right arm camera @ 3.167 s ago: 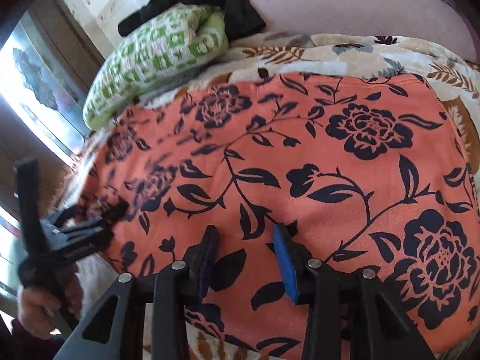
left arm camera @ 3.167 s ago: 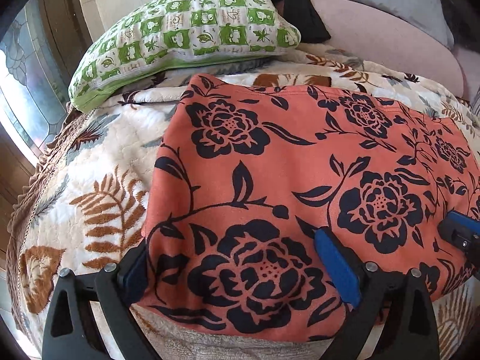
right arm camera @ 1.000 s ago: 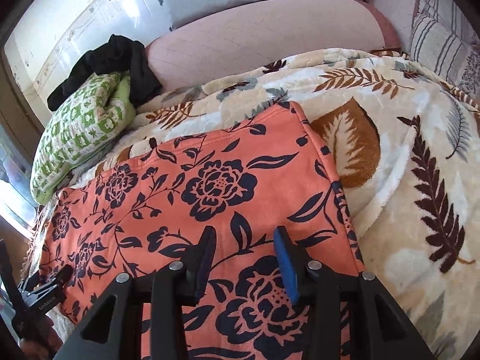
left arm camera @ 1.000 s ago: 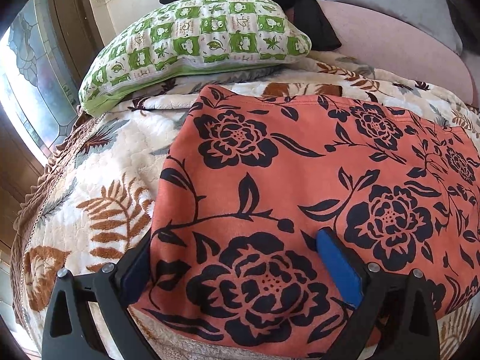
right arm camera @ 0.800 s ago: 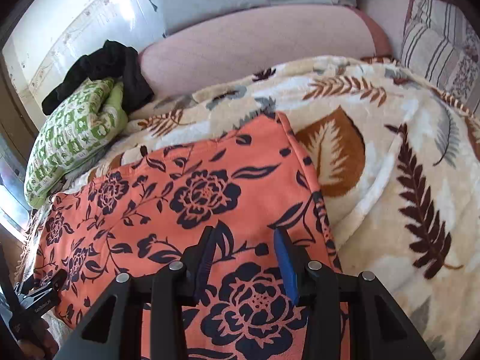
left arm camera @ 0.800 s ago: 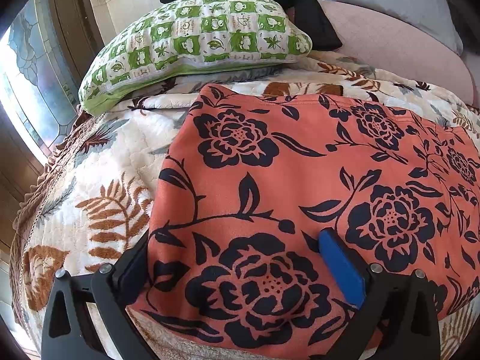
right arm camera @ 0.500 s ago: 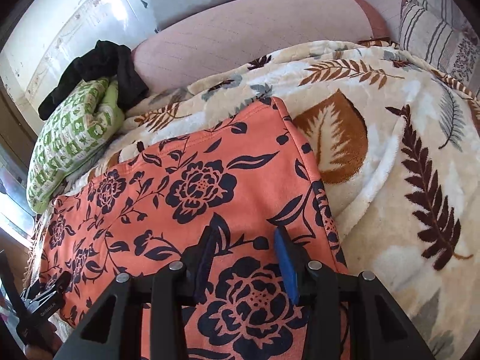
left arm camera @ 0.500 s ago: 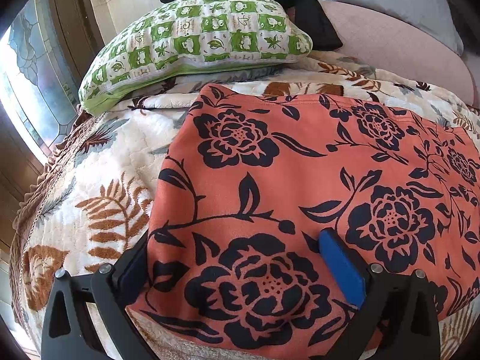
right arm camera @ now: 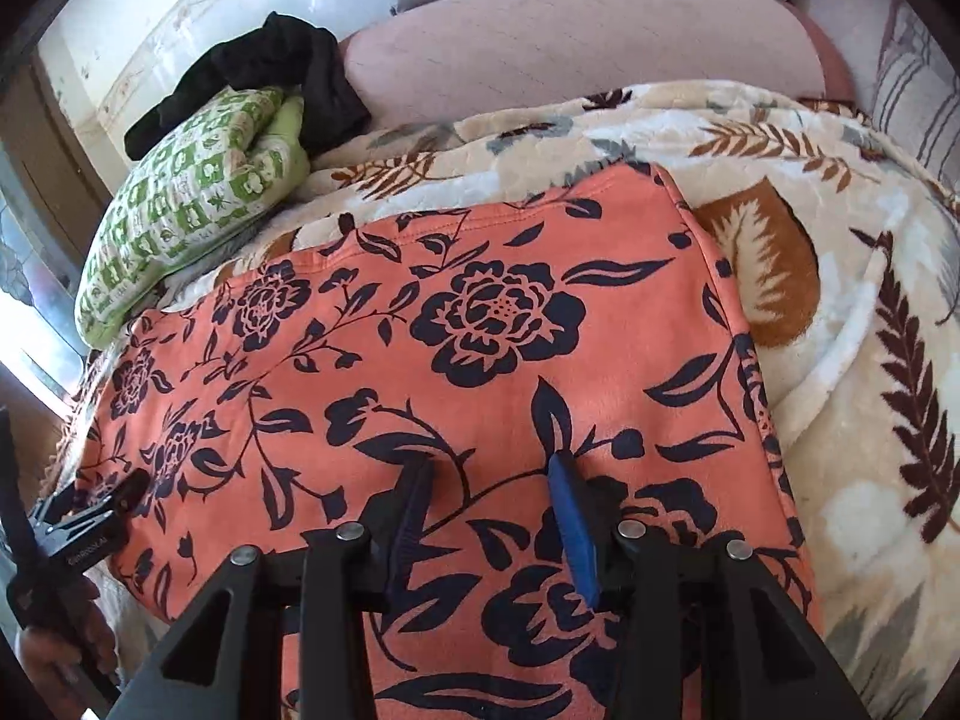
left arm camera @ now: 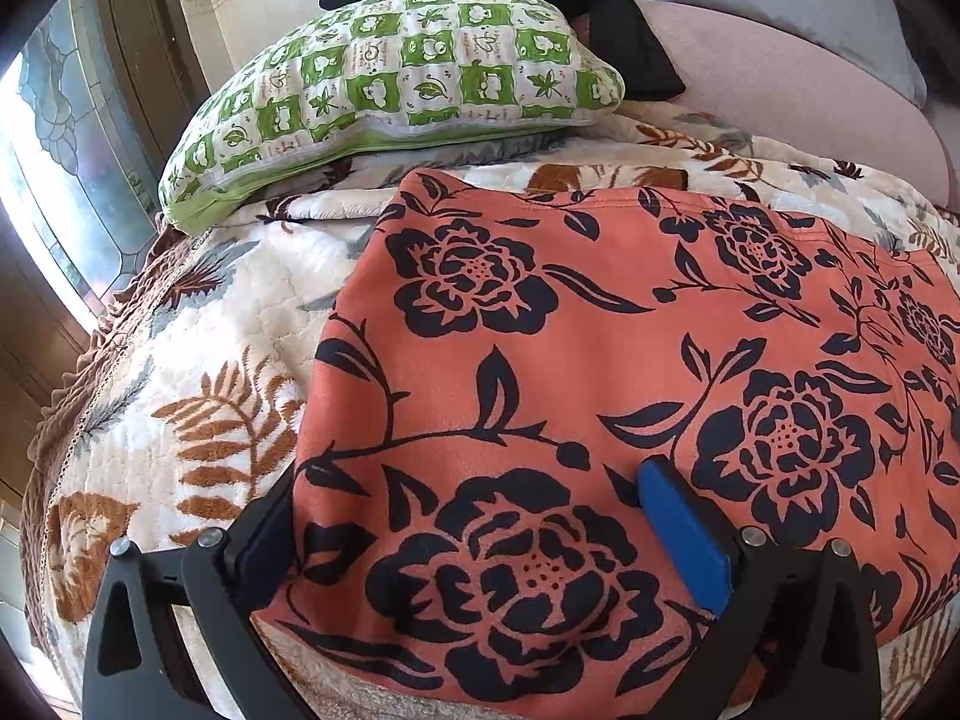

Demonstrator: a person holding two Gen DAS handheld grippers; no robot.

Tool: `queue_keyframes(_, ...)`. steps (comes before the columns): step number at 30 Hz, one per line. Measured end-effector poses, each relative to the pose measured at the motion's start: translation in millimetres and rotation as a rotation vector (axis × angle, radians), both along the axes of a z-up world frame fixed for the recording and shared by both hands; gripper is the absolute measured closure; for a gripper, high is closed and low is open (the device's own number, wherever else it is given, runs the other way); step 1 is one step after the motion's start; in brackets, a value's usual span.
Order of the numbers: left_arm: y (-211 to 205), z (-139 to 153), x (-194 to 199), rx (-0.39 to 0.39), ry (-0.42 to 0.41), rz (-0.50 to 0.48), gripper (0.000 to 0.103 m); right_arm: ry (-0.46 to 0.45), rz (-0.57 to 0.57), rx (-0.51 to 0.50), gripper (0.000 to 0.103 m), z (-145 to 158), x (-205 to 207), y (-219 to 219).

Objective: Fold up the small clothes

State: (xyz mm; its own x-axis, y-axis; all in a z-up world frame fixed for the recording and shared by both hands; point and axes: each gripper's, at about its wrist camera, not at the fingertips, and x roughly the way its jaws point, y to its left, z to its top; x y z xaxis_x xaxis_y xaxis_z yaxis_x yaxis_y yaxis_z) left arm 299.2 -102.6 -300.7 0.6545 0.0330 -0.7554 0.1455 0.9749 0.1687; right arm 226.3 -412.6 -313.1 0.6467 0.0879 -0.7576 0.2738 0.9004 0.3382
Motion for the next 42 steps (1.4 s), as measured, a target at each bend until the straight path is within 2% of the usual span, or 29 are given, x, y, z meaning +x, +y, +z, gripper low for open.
queue_keyframes(5, 2, 4, -1, -0.016, 0.012, 0.001, 0.000, -0.004, -0.011, 0.050, 0.057, 3, -5, -6)
queue_keyframes(8, 11, 17, -6, -0.058, -0.024, 0.010, 0.000, -0.032, -0.009, 0.052, 0.057, 12, -10, -4)
queue_keyframes(11, 26, 27, -8, -0.066, -0.043, 0.069, 0.000, -0.070, 0.050, 0.054, 0.057, 24, -13, 10)
queue_keyframes(14, 45, 29, -10, -0.014, -0.058, 0.168, 0.000, -0.095, 0.137, 0.050, 0.057, 33, -18, 33)
queue_keyframes(16, 57, 23, -10, 0.018, -0.034, 0.217, 0.000, -0.094, 0.182, 0.042, 0.055, 34, -22, 49)
queue_keyframes(19, 72, 8, -9, -0.034, 0.040, 0.232, 0.000, -0.032, 0.260, 0.056, 0.046, 21, -21, 70)
queue_keyframes(20, 74, 6, -10, -0.052, 0.048, 0.237, 0.000, -0.008, 0.269, 0.031, 0.046, 15, -21, 75)
queue_keyframes(23, 78, 13, -21, -0.085, 0.046, 0.238, 0.000, -0.022, 0.259, -0.012, 0.046, 20, -30, 80)
queue_keyframes(26, 79, 24, -44, -0.108, 0.001, 0.236, 0.000, -0.064, 0.213, 0.089, 0.046, 34, -47, 63)
queue_keyframes(30, 76, 37, -67, -0.165, -0.039, 0.220, 0.000, -0.116, 0.138, 0.121, 0.046, 51, -72, 43)
queue_keyframes(35, 65, 51, -96, -0.153, -0.093, 0.187, 0.000, -0.137, 0.068, 0.193, 0.046, 58, -106, 22)
queue_keyframes(42, 50, 62, -119, -0.133, -0.149, 0.126, 0.000, -0.148, 0.043, 0.220, 0.044, 60, -127, 14)
